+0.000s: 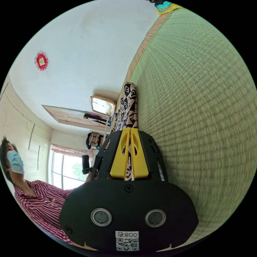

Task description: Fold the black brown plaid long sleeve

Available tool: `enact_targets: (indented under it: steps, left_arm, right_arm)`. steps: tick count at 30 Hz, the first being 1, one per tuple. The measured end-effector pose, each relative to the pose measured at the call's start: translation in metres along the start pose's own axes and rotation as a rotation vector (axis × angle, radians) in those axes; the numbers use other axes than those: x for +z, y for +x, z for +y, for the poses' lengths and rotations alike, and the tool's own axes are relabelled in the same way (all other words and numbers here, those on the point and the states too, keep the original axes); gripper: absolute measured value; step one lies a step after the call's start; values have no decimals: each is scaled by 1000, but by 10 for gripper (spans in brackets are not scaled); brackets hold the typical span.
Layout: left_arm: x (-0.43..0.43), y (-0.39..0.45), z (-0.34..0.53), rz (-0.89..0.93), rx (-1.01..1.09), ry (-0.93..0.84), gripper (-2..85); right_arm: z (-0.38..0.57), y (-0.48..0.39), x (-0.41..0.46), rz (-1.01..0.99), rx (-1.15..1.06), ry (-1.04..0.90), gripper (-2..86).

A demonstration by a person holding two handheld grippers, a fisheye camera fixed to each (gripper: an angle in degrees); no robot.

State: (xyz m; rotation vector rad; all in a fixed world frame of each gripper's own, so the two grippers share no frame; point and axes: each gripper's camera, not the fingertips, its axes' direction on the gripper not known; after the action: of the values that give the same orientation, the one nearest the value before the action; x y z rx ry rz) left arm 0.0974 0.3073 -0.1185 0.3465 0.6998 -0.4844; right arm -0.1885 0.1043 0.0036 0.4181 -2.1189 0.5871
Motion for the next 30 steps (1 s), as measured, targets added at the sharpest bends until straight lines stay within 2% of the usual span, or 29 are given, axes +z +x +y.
enact_targets:
  steps: [2,6,12,21,26,30]
  left_arm:
    - [-32,-29,29,9,-104,76,3]
    - [-101,-95,107,36,-340,294,7]
    - [-159,-167,207,51,-608,587,37]
    - [-206,-241,266,30,-738,777,84]
    - [-222,-274,274,36,-773,813,91]
    - [-221,-296,281,40,-826,821,82]
  right_arm:
    - [0,0,1,-6,33,-7,0]
    - [3,-25,-7,135,5,-30,0]
    - [15,-90,3,206,-83,-67,4]
    - [56,-169,167,225,-210,-361,20]
    - [82,-211,283,196,-293,-533,25]
    - [96,-232,341,209,-340,-614,26]
